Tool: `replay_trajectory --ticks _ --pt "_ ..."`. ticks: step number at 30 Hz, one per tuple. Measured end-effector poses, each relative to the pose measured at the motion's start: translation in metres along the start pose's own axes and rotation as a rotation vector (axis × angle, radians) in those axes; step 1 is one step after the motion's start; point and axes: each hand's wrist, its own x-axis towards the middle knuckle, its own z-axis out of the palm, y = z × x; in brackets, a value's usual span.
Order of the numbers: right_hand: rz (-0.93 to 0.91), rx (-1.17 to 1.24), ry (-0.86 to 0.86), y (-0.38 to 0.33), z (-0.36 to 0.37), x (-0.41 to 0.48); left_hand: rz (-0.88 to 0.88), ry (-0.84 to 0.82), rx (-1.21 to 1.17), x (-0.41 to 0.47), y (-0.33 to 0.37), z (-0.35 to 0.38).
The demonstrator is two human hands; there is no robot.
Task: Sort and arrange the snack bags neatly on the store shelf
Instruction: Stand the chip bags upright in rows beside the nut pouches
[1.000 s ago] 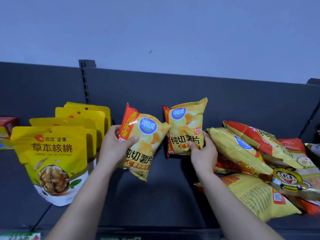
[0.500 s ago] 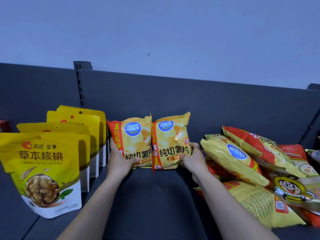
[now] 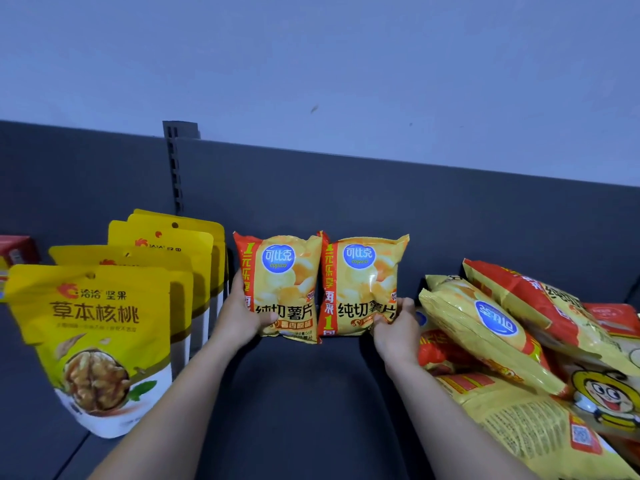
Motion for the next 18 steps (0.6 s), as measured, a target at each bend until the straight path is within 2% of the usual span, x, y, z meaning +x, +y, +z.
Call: replay_trajectory --ticks 3,7,11,13,18 --pt "0.063 -0.052 -0.135 0.002 0.001 0.003 -0.014 -0.040 0.021 0.006 0.000 0.000" --pt "0.114 0.060 -0.273 0.003 -0.002 0.004 -0.034 -0.024 0.067 0.010 0.002 0.003" --pt "-0.011 -0.102 -0.094 0.006 0.000 0.003 0.020 0.070 0.122 0.008 0.000 0.007" --pt "-0.045 -0.136 -0.071 0.007 0.001 0.002 0.055 0.119 0.173 0.006 -0.001 0.010" --pt "-0.096 -0.141 -0.021 0.002 -0.002 -0.001 0.051 0.120 0.192 0.000 -0.005 0.015"
